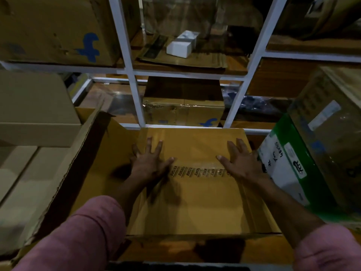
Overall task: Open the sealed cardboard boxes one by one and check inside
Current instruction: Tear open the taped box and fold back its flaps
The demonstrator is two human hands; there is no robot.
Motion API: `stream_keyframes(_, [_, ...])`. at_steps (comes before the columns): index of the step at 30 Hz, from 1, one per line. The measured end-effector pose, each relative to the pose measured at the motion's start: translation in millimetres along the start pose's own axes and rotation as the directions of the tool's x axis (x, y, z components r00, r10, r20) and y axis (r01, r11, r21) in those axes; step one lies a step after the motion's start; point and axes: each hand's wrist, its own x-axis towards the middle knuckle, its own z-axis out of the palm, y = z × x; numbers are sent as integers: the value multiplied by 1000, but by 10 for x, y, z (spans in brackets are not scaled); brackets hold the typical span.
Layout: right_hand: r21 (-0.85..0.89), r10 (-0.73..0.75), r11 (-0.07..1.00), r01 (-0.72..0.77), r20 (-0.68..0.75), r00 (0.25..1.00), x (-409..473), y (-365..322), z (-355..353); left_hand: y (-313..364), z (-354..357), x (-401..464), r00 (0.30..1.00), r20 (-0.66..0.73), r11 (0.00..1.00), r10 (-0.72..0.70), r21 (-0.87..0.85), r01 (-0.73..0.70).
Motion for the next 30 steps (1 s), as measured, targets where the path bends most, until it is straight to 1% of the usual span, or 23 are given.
stream_keyframes(3, [39, 6, 999, -6, -3, 1000, 7, 19, -14, -60, 5, 63, 999, -4, 999, 32, 8, -32])
stream_keyframes(7, [92, 3, 996, 1, -41, 999, 5, 49, 37, -38, -5, 72, 996, -64, 998, 58, 34, -55])
stream_keyframes(10, [151, -14, 988, 30, -111, 994, -38, 93, 57, 15, -66, -48, 986, -155, 998, 58, 25, -55])
stream_keyframes(13, [203, -8, 978, 54, -219, 976, -135, 69, -95, 104, -259, -212, 959, -272, 997, 75, 15, -74])
stream_keyframes(15, [230, -25, 967, 107, -334, 942, -214, 7, -267, 159, -431, -273, 923, -375, 997, 81, 28, -76])
stream_keyframes(17, [256, -26, 954, 159, -456, 889, -302, -66, -448, 225, -597, -349, 876, -475, 996, 84, 43, -73])
stream_keyframes(19, [286, -16, 933, 219, -574, 819, -410, -121, -567, 274, -709, -467, 804, -585, 993, 107, 20, -117])
stream_keyframes(21, [296, -6, 916, 272, -666, 746, -571, -157, -577, 269, -745, -610, 739, -658, 982, 147, 11, -187])
stream_keyframes(23, [303, 15, 910, 283, -707, 707, -752, -149, -447, 204, -691, -739, 708, -684, 973, 174, 7, -233])
stream_keyframes(25, [284, 19, 920, 270, -720, 694, -937, -112, -233, 117, -578, -866, 703, -685, 964, 189, -6, -264])
stream_keyframes(27, [247, 14, 940, 237, -720, 694, -1109, -79, -41, 18, -450, -1001, 708, -677, 960, 199, -12, -281])
stream_keyframes(30, [219, 14, 957, 192, -693, 721, -1325, -109, 55, -104, -353, -1174, 706, -668, 957, 234, 29, -289])
